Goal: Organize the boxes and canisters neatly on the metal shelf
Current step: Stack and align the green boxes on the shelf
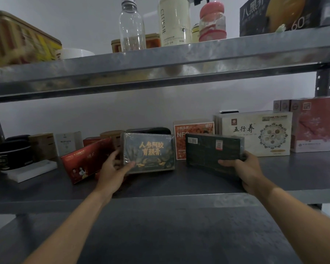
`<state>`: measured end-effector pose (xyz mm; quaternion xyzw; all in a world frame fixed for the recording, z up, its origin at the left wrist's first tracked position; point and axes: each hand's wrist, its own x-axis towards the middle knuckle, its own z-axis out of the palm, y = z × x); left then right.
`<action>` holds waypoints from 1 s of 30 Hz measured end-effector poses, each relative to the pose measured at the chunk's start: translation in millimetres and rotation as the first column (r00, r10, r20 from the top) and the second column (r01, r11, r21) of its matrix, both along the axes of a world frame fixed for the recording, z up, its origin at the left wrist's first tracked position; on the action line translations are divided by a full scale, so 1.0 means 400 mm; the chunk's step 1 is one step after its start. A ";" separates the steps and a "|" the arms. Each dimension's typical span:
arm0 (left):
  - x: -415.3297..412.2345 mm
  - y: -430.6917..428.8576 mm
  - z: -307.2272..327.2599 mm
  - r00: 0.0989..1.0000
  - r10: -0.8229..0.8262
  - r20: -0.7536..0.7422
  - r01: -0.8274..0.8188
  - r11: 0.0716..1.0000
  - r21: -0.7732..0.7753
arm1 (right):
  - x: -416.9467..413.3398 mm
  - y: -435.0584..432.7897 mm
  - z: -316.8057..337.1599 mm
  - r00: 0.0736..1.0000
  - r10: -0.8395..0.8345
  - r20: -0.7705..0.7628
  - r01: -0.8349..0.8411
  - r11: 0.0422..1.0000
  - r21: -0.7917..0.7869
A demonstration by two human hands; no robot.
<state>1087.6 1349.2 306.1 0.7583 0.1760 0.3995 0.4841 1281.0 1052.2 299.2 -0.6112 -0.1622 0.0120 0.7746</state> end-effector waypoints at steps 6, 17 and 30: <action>0.062 -0.046 -0.030 0.976 -0.057 -0.211 0.101 0.975 0.200 | -0.001 -0.005 0.001 0.999 -0.034 -0.013 0.034 0.998 0.055; 0.096 -0.038 -0.060 0.972 0.123 -0.199 -0.064 0.958 0.280 | -0.024 -0.018 0.026 0.981 -0.190 0.023 0.186 0.975 0.125; 0.080 -0.121 -0.025 0.940 0.281 0.192 -0.340 0.803 0.490 | -0.076 -0.043 0.157 0.812 -0.225 0.538 0.443 0.839 -0.316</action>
